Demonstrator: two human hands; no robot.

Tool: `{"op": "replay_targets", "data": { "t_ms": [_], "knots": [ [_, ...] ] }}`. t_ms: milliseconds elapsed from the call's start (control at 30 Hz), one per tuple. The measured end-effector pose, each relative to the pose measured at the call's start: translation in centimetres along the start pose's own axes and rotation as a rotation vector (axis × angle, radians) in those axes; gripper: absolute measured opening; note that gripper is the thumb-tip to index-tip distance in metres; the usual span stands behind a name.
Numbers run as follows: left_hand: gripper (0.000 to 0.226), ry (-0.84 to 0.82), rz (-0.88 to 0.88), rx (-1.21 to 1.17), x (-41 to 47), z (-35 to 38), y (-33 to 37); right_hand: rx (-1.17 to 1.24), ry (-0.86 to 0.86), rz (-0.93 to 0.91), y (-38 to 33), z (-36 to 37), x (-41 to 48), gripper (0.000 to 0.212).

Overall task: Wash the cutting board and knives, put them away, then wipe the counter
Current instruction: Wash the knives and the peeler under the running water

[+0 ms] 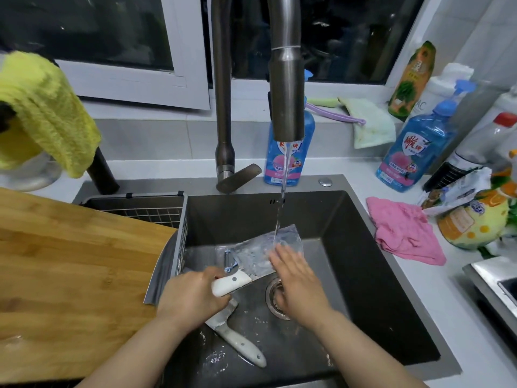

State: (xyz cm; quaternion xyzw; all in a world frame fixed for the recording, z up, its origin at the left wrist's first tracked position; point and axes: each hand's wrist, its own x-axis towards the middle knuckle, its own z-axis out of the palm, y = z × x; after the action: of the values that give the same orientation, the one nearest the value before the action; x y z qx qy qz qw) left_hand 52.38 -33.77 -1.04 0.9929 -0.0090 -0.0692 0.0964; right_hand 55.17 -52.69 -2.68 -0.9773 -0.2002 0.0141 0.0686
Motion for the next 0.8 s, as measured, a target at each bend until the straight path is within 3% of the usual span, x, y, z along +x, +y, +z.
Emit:
{"op": "replay_targets", "data": {
  "t_ms": [100, 233, 300, 400, 467, 533, 600, 700, 800],
  "knots": [
    [0.042, -0.016, -0.008, 0.008, -0.2, 0.2, 0.0, 0.011, -0.043, 0.020, -0.1, 0.9, -0.4, 0.086],
    [0.043, -0.021, -0.009, 0.004, -0.6, 0.3, 0.2, -0.113, -0.112, -0.171, -1.5, 2.0, -1.0, 0.102],
    [0.043, -0.019, -0.010, -0.013, -0.6, 0.3, 0.1, -0.089, -0.069, -0.121, -0.9, 1.4, -0.3, 0.100],
    [0.042, -0.011, -0.007, -0.025, -0.9, 0.2, 0.1, 0.026, -0.113, 0.106, 0.1, -0.5, 0.8, 0.087],
    [0.042, -0.012, -0.002, -0.026, -1.0, 0.3, 0.2, 0.010, -0.047, 0.025, -0.4, -0.3, 1.1, 0.076],
    [0.040, -0.014, -0.002, -0.021, -0.9, 0.3, 0.2, -0.019, -0.014, -0.124, -1.4, 0.6, 0.6, 0.081],
    [0.040, -0.016, 0.007, -0.011, -0.9, 0.3, 0.1, -0.051, -0.109, -0.182, -2.5, 0.9, 0.2, 0.081],
    [0.041, -0.023, 0.023, -0.021, -1.0, 0.3, -0.2, 0.016, -0.021, -0.071, -1.0, 0.3, 0.2, 0.073],
    [0.042, -0.021, 0.012, -0.037, -1.2, 0.5, -0.5, 0.000, -0.050, 0.092, 1.0, 0.2, 0.3, 0.072]
  ]
}}
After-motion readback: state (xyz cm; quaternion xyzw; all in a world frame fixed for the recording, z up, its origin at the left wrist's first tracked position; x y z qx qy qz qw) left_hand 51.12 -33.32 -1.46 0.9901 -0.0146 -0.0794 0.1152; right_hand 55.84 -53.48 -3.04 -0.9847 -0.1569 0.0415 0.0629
